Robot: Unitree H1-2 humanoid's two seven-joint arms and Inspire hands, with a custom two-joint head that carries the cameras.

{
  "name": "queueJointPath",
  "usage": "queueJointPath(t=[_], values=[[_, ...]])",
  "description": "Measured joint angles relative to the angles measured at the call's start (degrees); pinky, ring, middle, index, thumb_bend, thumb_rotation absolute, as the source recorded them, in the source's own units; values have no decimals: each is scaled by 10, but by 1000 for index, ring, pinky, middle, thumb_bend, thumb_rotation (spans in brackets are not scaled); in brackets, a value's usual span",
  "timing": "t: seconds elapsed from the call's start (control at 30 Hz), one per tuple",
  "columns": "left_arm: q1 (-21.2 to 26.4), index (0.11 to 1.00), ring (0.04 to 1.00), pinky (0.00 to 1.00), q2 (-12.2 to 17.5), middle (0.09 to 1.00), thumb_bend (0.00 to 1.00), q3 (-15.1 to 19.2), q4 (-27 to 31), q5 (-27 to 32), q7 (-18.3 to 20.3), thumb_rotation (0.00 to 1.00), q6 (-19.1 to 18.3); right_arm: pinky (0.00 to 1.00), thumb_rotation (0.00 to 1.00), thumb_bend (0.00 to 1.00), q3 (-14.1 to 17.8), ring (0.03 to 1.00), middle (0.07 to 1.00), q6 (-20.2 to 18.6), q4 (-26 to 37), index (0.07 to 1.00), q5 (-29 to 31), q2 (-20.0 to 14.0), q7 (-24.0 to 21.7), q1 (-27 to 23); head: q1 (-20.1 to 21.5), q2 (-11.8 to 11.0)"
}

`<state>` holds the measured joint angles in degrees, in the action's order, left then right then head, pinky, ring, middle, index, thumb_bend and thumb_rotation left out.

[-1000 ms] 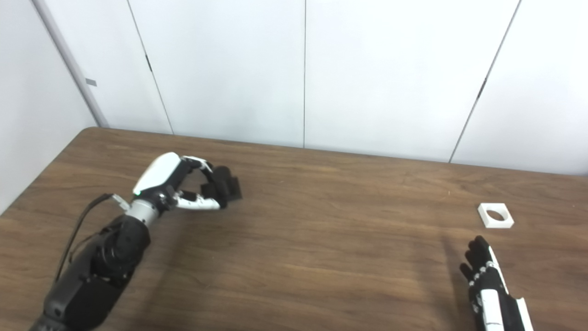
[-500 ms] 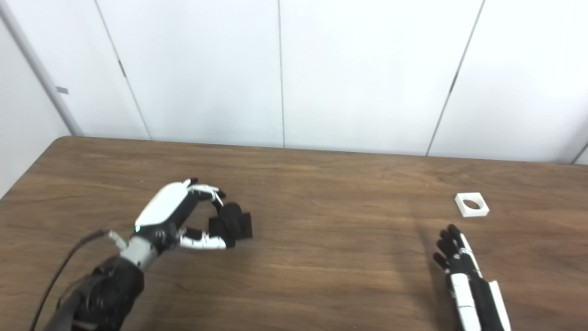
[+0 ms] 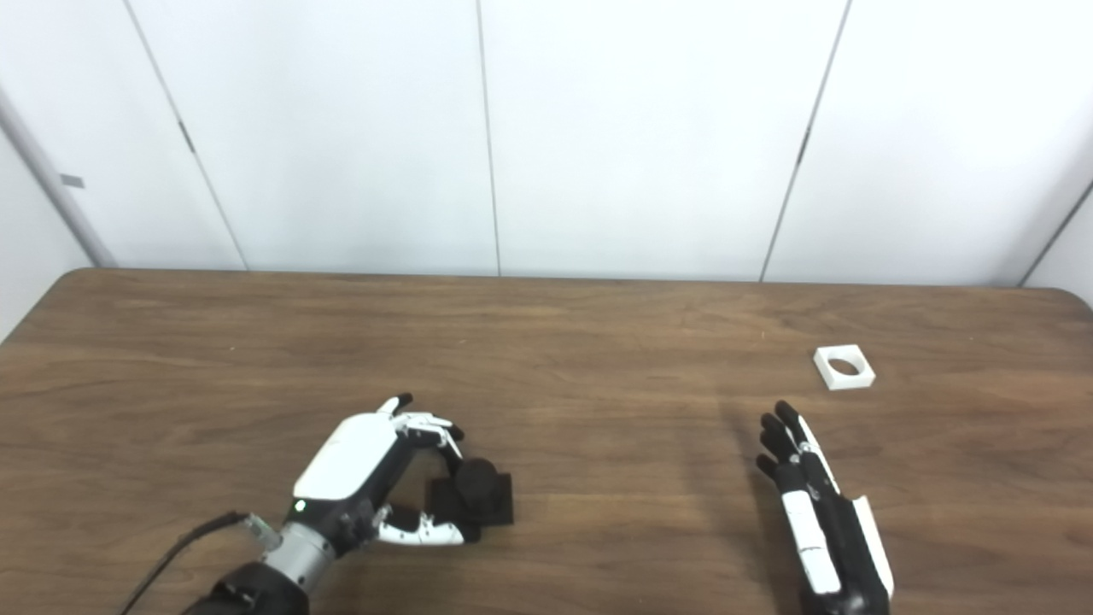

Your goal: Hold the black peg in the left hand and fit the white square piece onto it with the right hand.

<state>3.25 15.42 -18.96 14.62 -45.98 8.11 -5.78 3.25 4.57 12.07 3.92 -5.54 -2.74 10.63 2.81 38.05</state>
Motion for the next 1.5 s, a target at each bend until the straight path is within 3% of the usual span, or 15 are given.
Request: queueJointPath(t=[0.37, 0.87, 1.13, 1.5], values=[[-16, 486, 868, 1000, -23, 800, 522, -25, -1, -41, -8, 53, 3, 884, 896, 581, -14, 929, 932, -26, 10, 914, -16, 3, 20, -1, 22, 30], [-22, 486, 919, 1000, -28, 827, 521, -40, -3, -37, 4, 52, 4, 857, 874, 494, -10, 876, 878, -79, 42, 870, -37, 3, 56, -6, 48, 44], [-22, 486, 905, 1000, -25, 817, 522, -40, -5, -35, 9, 52, 8, 873, 817, 506, 19, 886, 889, -114, 74, 881, -43, 5, 69, -20, 71, 52], [-20, 485, 886, 1000, -18, 801, 522, -37, -8, -33, 16, 53, 23, 872, 709, 558, 73, 914, 905, -178, 100, 863, -40, -14, 71, -81, 98, 64]])
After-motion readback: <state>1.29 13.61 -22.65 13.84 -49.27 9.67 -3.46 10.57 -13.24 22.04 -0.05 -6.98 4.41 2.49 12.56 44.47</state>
